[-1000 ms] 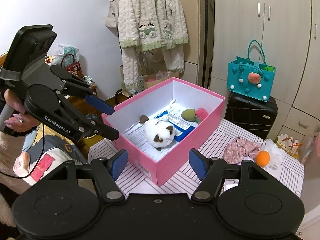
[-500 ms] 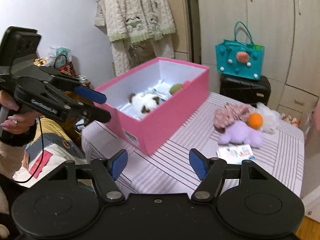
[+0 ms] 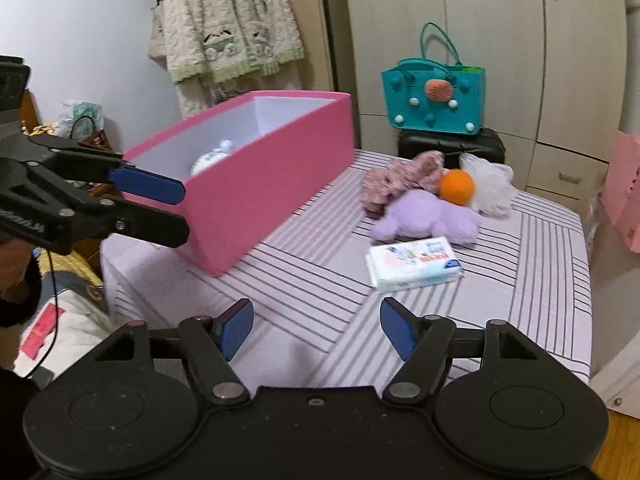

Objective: Organize soft objects
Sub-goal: 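Withdraw both grippers from the box toward the tissue pack and orange ball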

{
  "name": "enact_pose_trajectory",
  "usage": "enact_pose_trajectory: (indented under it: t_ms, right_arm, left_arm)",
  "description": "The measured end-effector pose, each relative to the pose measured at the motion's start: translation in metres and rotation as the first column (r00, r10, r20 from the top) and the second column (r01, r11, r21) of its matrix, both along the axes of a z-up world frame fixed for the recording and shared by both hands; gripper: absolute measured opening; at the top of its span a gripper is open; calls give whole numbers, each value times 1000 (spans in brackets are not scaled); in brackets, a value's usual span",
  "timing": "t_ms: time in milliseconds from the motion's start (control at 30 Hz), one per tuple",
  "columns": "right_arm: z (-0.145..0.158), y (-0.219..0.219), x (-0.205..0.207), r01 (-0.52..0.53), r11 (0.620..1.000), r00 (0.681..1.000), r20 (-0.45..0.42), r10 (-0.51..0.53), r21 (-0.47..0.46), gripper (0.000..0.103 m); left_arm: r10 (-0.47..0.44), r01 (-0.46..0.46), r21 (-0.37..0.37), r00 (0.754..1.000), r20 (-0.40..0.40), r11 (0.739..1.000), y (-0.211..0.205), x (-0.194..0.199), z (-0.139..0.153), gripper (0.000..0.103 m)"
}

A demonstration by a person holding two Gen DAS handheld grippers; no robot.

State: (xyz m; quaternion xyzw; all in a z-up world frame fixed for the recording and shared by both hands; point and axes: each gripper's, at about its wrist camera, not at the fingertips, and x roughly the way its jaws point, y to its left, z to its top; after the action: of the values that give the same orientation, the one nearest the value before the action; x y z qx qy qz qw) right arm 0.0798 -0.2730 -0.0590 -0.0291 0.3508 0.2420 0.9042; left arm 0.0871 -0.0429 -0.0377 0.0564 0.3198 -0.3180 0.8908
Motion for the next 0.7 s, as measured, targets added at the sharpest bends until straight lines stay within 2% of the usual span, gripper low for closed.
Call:
enact_pose_trajectory:
  t_ms: [300, 433, 500, 700]
  right_arm:
    - [-29, -18, 22, 6, 999, 999, 33, -5, -31, 78]
    - [-37, -22, 31, 13, 996, 998, 56, -8, -90, 78]
    - [-38, -29, 37, 9, 996, 999, 46, -5, -91, 78]
    - [-36, -58, 54, 53, 989, 998, 52, -46, -139, 78]
  left_arm:
    - [7, -7, -4, 1000, 18, 1000, -43, 19, -18, 59]
    - [26, -26, 0, 999, 41, 1000, -60, 29, -29, 59]
    - [29, -30, 10, 998, 48, 1000, -68, 36, -34, 59]
    - [10, -10, 12, 1000, -6, 1000, -85, 58, -50, 59]
